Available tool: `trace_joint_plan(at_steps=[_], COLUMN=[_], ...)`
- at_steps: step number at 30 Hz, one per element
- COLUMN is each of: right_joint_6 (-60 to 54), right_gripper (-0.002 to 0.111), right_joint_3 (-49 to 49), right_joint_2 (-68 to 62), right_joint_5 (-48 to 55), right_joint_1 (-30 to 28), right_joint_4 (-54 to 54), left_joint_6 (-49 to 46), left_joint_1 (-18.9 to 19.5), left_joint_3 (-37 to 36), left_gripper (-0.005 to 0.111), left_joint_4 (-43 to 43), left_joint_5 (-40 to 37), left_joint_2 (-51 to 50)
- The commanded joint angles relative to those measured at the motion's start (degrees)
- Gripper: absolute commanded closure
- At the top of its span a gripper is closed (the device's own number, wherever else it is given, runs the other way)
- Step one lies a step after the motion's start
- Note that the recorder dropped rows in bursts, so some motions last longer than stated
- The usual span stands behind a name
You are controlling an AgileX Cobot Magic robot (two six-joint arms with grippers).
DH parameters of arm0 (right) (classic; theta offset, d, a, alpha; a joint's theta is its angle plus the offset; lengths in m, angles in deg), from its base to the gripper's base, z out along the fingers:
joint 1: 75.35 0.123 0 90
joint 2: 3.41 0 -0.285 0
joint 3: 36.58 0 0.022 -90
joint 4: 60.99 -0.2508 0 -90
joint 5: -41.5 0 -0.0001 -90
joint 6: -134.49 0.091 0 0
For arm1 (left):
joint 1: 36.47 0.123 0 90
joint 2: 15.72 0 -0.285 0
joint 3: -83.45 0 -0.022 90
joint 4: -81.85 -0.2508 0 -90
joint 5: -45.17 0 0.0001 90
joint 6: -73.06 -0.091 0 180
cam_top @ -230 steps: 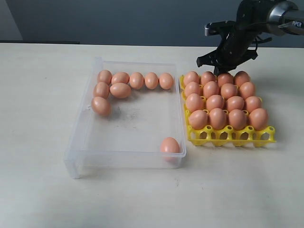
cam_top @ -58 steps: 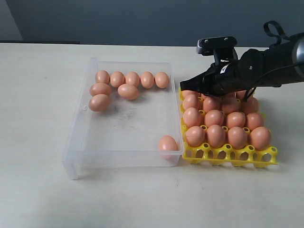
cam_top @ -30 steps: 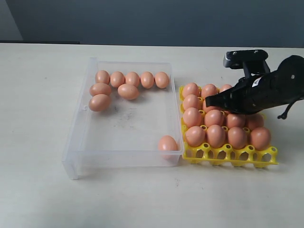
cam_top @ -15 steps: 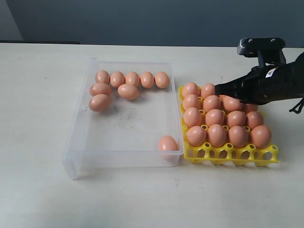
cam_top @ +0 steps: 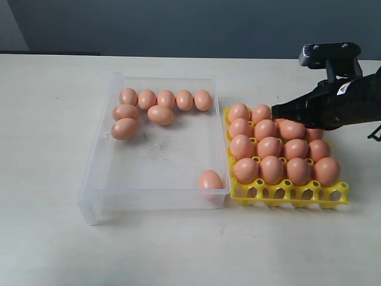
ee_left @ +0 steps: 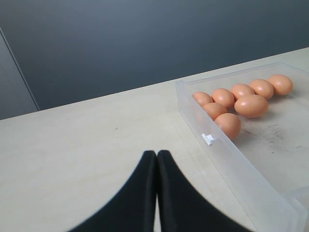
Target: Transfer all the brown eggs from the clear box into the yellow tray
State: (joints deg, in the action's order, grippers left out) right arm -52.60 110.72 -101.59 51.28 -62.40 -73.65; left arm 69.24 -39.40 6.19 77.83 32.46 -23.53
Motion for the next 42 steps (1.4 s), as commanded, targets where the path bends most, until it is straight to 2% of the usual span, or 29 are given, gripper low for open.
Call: trace_joint_plan(at_steps=[1, 4, 24, 30, 42], right_joint_6=[0.5, 1.1, 1.2, 1.2, 1.2], right_gripper=[0.109, 0.109, 0.109, 0.109, 0.109], right_joint_3=[-0.1, -0.1, -0.1, -0.1, 3.5], right_joint_2=[-0.2, -0.2, -5.9, -6.5, -9.2], right_joint_5=[4.3, 4.1, -1.3, -3.9, -4.2], right_joint_1=[-1.5, -3.7, -3.9, -1.6, -1.4], right_joint_4=[1.1, 1.2, -0.9, -1.5, -1.6], left_joint_6=[0.2, 0.2, 0.2, 0.2, 0.2], left_joint_1=[0.0, 0.0, 0.0, 0.0, 0.0], left_joint_3=[0.0, 0.0, 0.0, 0.0, 0.0], left_gripper=[0.106, 0.106, 0.106, 0.106, 0.106], left_joint_4=[0.0, 0.0, 0.0, 0.0, 0.0], left_joint_5=[0.8, 0.8, 0.8, 0.8, 0.8], left_joint_2=[0.0, 0.0, 0.0, 0.0, 0.0])
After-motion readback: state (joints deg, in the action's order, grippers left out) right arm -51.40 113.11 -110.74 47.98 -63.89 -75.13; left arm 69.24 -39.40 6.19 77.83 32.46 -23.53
